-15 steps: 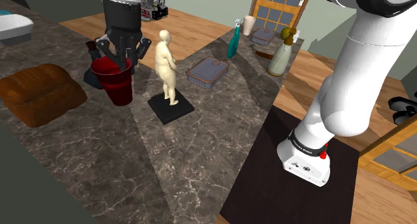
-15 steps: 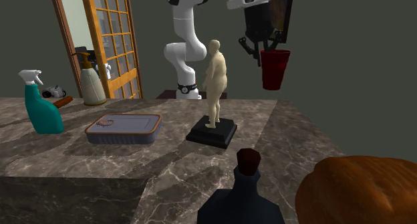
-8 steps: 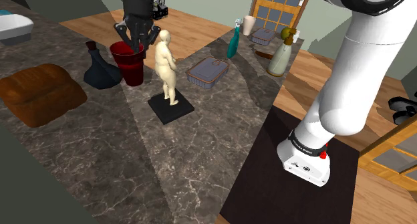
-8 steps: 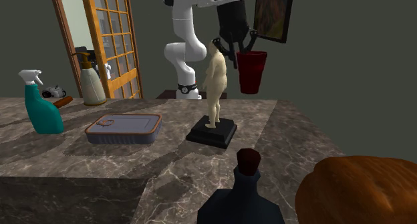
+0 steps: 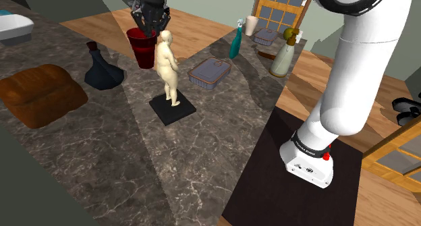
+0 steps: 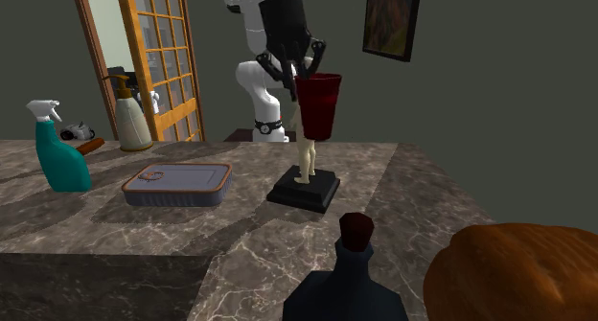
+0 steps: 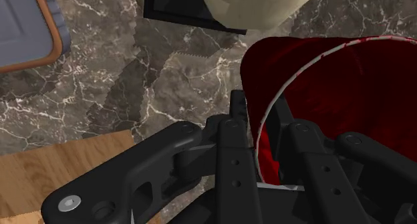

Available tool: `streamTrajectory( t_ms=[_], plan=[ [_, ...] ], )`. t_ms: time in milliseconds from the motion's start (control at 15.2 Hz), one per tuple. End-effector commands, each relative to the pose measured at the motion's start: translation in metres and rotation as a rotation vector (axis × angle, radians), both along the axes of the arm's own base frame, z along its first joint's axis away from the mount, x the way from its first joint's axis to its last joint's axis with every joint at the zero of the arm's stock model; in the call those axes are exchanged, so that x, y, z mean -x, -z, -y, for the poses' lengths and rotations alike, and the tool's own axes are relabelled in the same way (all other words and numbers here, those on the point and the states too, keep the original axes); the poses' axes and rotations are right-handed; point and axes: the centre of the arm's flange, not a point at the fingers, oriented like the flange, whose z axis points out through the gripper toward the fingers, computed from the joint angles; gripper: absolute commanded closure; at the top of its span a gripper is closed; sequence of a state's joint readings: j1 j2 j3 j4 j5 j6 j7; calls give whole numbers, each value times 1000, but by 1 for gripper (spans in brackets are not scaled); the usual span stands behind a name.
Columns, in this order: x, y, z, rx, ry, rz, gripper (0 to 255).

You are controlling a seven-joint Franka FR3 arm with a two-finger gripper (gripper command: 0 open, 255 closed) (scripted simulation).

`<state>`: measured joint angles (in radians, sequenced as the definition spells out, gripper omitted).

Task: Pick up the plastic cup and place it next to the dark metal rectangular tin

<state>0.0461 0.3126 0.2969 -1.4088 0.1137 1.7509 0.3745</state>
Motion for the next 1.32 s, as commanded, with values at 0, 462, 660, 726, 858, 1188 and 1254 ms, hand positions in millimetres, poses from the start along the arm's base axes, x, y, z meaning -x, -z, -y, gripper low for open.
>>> streamTrajectory(
  t_ms=[0, 462, 660, 726, 858, 1188, 1254],
  plan=[
    [-16, 2, 24, 0, -1, 0, 255],
    [-69, 2, 100, 0, -1, 0, 255],
    [-91, 2, 132, 0, -1, 0, 255],
    [-99, 2, 143, 0, -1, 0, 255],
    [-105, 7, 152, 0, -1, 0, 255],
    [-105, 33, 152, 0, -1, 0, 255],
    [-105, 39, 152, 0, -1, 0, 255]
  ],
)
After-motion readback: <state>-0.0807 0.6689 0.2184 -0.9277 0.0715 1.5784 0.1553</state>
